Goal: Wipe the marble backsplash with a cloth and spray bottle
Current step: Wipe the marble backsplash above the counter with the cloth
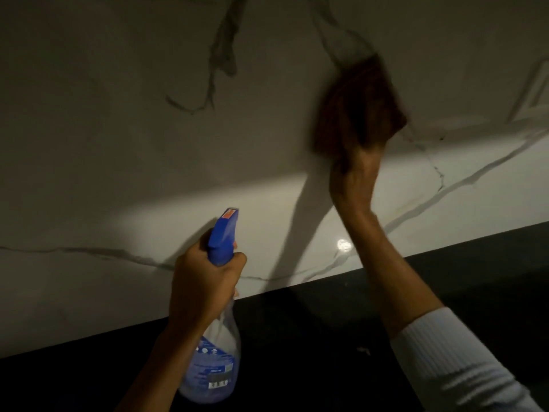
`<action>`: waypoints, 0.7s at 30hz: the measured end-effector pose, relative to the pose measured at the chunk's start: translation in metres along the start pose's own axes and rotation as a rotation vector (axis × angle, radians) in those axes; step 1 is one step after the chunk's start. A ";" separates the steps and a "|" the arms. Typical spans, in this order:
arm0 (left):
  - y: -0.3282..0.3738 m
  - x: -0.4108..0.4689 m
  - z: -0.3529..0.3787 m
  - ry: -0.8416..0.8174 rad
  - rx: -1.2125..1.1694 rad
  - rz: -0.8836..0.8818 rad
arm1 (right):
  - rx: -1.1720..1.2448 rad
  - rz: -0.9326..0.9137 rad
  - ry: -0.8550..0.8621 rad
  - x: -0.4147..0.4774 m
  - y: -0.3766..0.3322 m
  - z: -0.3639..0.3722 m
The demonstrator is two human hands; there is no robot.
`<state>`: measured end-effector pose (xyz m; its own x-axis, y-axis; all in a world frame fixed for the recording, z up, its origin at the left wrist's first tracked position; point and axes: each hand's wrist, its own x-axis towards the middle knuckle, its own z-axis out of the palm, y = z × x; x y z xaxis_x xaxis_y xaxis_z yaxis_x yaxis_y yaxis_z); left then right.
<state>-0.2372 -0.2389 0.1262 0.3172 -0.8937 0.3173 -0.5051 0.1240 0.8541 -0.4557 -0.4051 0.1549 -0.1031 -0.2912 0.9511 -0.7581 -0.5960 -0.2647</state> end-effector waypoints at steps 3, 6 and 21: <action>0.004 0.002 0.002 0.023 0.010 0.079 | -0.009 -0.187 -0.210 -0.080 -0.032 0.022; 0.006 0.004 0.001 0.021 0.053 0.134 | -0.109 -0.468 -0.567 -0.159 -0.032 0.037; 0.016 0.013 0.020 -0.040 0.066 0.003 | -0.136 -0.049 0.052 0.035 0.035 -0.009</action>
<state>-0.2575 -0.2571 0.1352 0.2838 -0.9100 0.3021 -0.5579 0.0996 0.8239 -0.4921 -0.4296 0.1801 -0.0944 -0.2231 0.9702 -0.8432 -0.5002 -0.1971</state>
